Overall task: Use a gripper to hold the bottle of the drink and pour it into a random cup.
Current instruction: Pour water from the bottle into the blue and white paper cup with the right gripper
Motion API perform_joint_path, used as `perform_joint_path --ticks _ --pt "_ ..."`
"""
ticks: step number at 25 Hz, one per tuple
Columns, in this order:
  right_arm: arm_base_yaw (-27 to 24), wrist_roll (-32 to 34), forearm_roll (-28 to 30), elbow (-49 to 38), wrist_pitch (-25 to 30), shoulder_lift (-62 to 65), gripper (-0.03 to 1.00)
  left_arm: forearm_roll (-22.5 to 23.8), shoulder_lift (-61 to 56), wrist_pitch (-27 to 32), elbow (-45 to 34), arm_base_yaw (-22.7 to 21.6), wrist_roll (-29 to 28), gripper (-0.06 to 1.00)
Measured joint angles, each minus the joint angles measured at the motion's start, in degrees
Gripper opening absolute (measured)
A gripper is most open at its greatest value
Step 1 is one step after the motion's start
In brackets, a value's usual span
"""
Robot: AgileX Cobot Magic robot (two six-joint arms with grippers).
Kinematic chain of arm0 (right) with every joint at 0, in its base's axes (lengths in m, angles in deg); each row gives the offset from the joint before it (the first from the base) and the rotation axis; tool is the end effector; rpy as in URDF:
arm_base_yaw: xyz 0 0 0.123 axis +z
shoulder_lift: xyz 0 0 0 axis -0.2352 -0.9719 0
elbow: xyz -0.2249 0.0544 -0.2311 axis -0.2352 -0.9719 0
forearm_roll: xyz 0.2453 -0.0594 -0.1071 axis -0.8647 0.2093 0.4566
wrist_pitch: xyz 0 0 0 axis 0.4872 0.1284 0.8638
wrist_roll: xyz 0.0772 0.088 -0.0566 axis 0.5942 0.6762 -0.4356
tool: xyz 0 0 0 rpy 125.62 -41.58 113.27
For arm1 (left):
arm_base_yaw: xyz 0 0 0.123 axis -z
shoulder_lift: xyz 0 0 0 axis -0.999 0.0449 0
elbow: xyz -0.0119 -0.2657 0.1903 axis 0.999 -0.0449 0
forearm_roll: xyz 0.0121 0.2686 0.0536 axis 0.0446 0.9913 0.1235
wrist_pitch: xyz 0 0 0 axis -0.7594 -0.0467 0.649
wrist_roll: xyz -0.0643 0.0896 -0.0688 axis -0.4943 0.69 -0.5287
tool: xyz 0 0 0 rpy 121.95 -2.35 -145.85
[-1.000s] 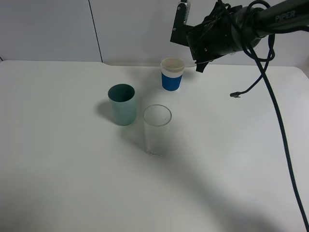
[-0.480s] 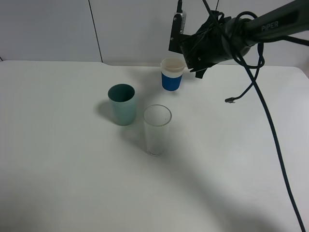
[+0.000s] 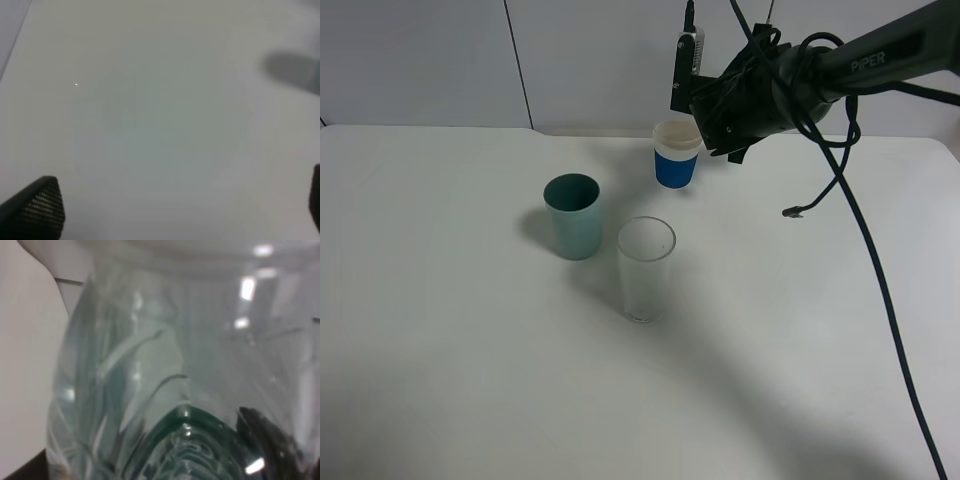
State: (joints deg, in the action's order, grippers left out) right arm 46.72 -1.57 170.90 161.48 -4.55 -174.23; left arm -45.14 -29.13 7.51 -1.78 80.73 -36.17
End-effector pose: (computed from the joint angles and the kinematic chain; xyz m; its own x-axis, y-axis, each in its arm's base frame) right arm 0.4719 0.1881 0.1695 -0.3491 -0.9329 0.0889 -0.3656 0.0483 -0.9295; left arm 0.0064 -0.0079 0.2732 -0.4443 0.0290 -0.8954 -0.0223 0.9988 0.0434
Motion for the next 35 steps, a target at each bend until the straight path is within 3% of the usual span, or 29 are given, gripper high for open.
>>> perform_joint_path --ticks 35 --pt "1.2 -6.4 2.8 0.0 5.3 0.0 0.56 0.0 0.0 0.0 0.0 0.0 0.0 0.99"
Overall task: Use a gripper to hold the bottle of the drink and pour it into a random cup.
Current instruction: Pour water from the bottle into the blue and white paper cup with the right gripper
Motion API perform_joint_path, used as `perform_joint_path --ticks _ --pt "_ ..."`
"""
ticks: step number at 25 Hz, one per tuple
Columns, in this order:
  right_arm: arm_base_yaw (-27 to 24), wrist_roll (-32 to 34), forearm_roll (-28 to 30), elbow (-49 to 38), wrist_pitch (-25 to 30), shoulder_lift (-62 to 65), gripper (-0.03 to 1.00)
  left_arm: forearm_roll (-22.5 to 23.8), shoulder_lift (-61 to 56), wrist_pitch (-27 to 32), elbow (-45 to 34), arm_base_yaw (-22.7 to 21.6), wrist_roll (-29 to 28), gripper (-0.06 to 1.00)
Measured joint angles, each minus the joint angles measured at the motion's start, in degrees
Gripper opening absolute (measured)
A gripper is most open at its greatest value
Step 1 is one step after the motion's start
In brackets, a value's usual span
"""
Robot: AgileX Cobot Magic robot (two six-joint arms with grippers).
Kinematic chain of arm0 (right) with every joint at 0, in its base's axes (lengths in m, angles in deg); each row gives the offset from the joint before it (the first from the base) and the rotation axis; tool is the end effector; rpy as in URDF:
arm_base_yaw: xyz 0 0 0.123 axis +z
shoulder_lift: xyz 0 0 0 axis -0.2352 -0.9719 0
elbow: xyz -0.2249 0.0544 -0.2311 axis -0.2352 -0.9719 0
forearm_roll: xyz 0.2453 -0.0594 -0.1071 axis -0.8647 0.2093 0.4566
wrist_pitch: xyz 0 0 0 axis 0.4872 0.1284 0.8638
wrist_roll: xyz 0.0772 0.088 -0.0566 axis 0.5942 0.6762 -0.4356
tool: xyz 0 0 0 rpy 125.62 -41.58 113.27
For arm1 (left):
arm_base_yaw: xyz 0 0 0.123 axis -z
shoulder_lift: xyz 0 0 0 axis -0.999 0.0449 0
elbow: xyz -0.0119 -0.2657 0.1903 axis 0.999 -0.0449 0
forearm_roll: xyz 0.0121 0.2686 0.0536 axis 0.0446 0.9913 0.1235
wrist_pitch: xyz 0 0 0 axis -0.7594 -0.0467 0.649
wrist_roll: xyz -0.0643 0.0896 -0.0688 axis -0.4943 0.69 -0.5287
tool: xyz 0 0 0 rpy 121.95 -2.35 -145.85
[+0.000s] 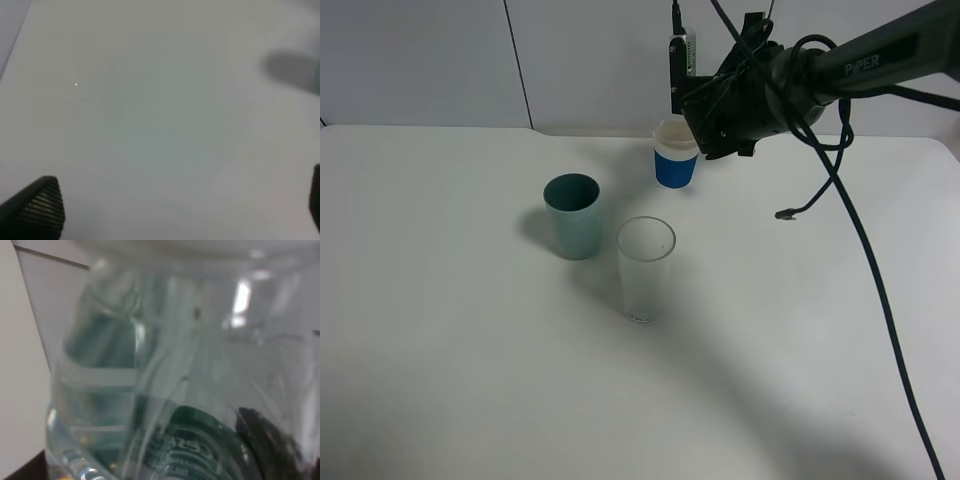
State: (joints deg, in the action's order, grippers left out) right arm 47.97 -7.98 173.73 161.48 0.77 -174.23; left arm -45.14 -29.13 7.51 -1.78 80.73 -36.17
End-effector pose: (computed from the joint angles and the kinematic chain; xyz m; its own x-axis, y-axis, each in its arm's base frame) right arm 0.4685 0.1908 0.1802 -0.3355 -0.9106 0.2414 -0.3464 -0.1191 -0.9305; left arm 0.0064 -0.0079 0.2732 -0.4443 0.0290 -0.8954 -0.0223 0.9988 0.0434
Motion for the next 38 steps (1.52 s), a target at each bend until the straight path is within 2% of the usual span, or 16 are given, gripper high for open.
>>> perform_joint_path --ticks 38 --pt "0.3 -1.6 1.5 0.0 -1.2 0.0 0.56 0.0 0.0 0.0 0.0 0.0 0.0 0.99"
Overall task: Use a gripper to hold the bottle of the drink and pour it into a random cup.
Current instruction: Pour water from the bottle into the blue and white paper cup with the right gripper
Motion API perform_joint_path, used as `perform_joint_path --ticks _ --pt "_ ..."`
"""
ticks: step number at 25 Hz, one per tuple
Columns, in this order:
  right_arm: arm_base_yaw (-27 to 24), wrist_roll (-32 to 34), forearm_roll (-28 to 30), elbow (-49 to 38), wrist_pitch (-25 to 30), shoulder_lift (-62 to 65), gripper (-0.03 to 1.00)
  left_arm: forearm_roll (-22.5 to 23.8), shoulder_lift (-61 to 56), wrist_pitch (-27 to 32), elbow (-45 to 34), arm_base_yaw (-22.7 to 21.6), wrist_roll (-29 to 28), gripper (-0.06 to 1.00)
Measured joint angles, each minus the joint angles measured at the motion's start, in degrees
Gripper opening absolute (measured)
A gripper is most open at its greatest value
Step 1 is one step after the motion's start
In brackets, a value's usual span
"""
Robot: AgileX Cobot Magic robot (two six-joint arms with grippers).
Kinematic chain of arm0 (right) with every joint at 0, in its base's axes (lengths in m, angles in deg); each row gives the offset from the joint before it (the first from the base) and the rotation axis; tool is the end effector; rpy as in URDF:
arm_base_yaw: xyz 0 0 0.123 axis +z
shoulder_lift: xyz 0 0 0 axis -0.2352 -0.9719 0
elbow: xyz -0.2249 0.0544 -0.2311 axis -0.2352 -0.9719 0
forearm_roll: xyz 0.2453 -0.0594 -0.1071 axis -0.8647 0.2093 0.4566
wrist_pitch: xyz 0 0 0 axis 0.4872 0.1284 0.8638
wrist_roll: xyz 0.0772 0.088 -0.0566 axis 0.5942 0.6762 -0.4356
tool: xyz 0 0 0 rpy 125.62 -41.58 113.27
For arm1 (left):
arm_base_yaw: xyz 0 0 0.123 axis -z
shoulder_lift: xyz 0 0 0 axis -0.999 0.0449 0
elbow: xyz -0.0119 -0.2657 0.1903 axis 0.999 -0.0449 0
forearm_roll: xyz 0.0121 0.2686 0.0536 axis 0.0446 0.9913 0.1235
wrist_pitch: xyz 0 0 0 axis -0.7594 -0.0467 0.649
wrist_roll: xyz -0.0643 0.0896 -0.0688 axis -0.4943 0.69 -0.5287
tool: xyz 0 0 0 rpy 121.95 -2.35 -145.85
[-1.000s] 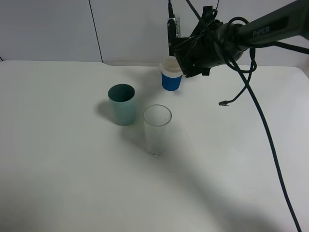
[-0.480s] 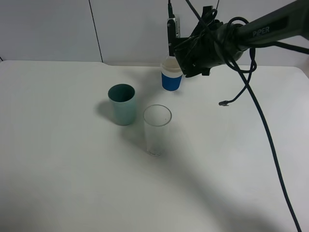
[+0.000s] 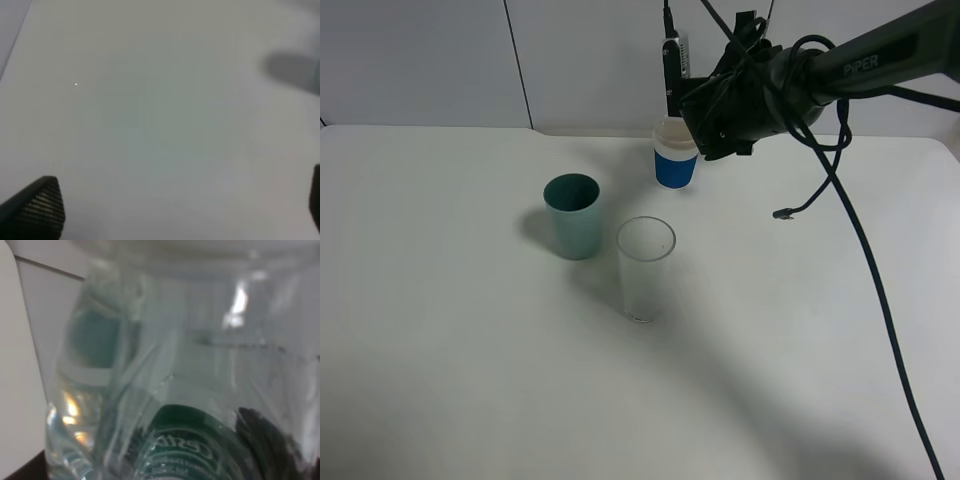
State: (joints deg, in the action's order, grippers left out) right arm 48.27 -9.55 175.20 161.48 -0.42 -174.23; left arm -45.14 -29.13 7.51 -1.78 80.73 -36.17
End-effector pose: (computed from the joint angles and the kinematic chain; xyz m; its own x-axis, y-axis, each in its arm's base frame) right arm 0.4691 0.1967 0.1807 -0.2921 -0.9166 0.2729 -0.3486 -0.1637 -0.9229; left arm 0.0064 -0.0079 0.2732 -0.4443 0.0290 -0.8954 -0.0223 0.9988 0.0434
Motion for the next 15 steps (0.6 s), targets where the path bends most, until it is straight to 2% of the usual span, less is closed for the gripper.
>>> perform_joint_path --ticks 15 --pt "0.0 0.0 0.0 0.0 2.4 0.0 0.56 0.0 0.0 0.0 0.0 0.0 0.0 0.99"
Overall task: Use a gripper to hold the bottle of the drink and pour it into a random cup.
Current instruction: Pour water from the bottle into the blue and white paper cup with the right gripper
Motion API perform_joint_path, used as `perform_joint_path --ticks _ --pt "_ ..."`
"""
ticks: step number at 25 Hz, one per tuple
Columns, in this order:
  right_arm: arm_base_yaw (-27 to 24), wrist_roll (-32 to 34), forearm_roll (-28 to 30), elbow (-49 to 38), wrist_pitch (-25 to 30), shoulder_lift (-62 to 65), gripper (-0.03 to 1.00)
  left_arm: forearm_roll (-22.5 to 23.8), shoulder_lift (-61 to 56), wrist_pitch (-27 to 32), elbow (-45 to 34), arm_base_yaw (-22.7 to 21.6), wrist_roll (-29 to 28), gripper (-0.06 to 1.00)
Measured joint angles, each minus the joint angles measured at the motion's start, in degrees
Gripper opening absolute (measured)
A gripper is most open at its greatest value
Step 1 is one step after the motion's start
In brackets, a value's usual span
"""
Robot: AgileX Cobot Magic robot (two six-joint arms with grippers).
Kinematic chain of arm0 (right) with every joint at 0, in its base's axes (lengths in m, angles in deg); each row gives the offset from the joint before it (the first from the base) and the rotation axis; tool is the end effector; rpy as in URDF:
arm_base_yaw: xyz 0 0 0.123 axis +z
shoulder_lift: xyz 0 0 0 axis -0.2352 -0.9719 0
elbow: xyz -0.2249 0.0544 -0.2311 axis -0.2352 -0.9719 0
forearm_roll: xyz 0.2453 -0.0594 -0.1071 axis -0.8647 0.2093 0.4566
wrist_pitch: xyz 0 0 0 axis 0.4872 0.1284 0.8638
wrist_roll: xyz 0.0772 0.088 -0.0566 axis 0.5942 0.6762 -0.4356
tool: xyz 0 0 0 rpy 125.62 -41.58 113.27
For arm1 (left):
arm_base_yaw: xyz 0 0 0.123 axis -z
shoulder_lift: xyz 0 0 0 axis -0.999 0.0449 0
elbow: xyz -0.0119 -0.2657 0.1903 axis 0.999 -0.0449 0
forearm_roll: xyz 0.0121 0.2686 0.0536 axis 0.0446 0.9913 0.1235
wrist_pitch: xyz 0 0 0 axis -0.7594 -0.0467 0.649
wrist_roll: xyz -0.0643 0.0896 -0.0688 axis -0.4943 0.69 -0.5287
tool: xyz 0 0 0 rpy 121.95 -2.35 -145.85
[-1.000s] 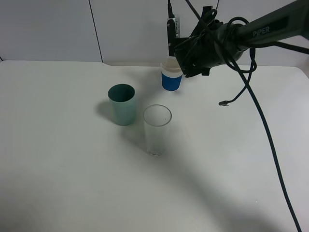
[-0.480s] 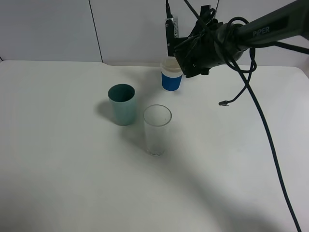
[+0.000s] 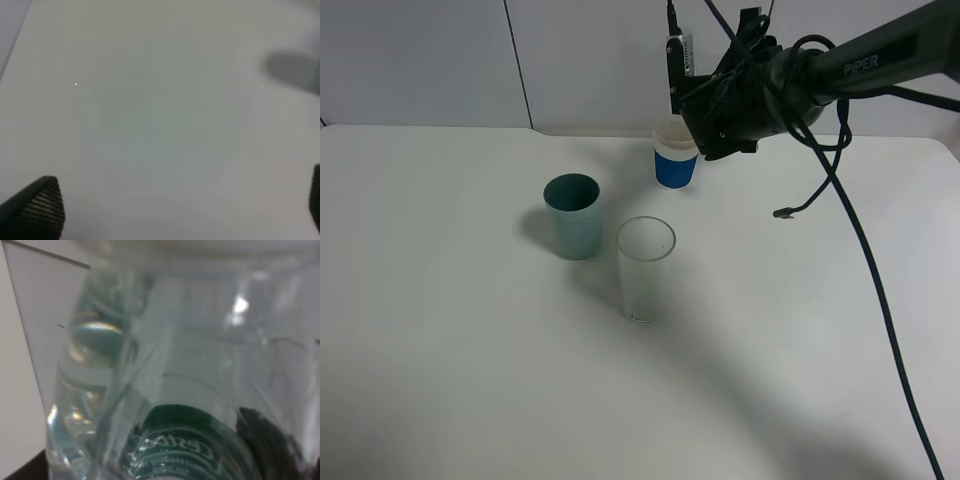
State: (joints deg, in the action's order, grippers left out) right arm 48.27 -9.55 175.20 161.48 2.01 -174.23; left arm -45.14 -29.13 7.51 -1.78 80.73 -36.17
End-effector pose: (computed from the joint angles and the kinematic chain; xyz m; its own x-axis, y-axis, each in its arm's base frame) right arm 0.4682 0.1924 0.1840 -0.3271 -0.9016 0.2831 -0.3347 -0.1697 -0.9269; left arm 0.0064 -0.0079 0.2732 -0.4443 0.0290 -0.8954 -0.0223 0.9988 0.0434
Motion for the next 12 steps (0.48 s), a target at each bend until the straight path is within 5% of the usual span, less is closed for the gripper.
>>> perform_joint_path --ticks 12 --pt "0.0 0.2 0.0 0.0 1.5 0.0 0.56 0.0 0.0 0.0 0.0 0.0 0.0 0.99"
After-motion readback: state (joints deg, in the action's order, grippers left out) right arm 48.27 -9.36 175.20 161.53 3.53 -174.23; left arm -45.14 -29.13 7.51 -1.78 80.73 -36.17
